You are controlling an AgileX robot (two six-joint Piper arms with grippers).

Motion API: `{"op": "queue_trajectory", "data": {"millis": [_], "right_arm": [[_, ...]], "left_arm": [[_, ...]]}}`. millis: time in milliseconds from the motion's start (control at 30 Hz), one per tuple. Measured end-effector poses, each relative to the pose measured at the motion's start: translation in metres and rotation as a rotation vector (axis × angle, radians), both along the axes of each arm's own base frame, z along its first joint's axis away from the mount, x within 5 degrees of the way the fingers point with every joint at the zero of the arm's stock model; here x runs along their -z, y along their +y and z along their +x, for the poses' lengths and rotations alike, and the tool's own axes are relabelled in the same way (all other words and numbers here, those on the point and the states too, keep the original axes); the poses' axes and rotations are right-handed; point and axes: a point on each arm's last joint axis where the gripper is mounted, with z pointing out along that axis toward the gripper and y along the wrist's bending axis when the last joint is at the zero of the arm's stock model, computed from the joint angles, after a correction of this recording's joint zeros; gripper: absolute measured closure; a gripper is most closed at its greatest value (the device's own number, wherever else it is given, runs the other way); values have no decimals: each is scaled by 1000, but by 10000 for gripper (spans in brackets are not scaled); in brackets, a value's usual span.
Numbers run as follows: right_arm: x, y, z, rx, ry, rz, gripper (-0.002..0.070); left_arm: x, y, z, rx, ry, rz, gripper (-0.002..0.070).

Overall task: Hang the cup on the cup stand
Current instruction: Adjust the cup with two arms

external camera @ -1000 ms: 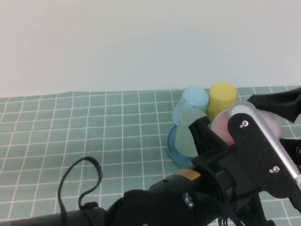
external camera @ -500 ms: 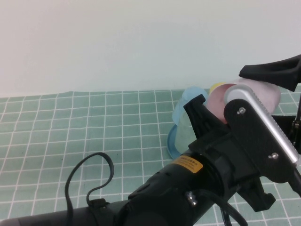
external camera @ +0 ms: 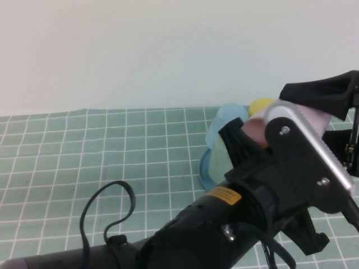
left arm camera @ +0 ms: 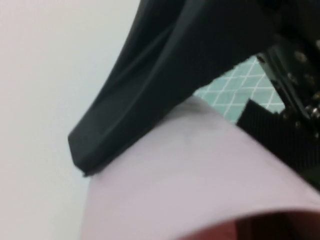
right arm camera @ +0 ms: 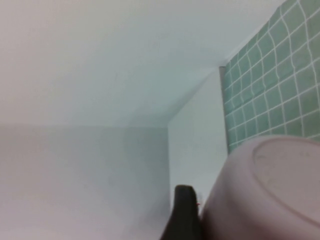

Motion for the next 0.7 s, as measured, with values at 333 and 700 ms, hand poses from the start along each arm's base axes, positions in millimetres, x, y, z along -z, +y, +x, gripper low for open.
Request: {"op": "queue_trajectory", "data": {"millis": [333, 700], "right_arm": [[-7, 1, 2, -30, -212, -103, 132], [-28, -4, 15, 31, -531, -317, 138]], "left_arm": [[-7, 15, 0, -99, 101, -27, 324], [-15, 34, -3, -137, 98, 90, 317]]}}
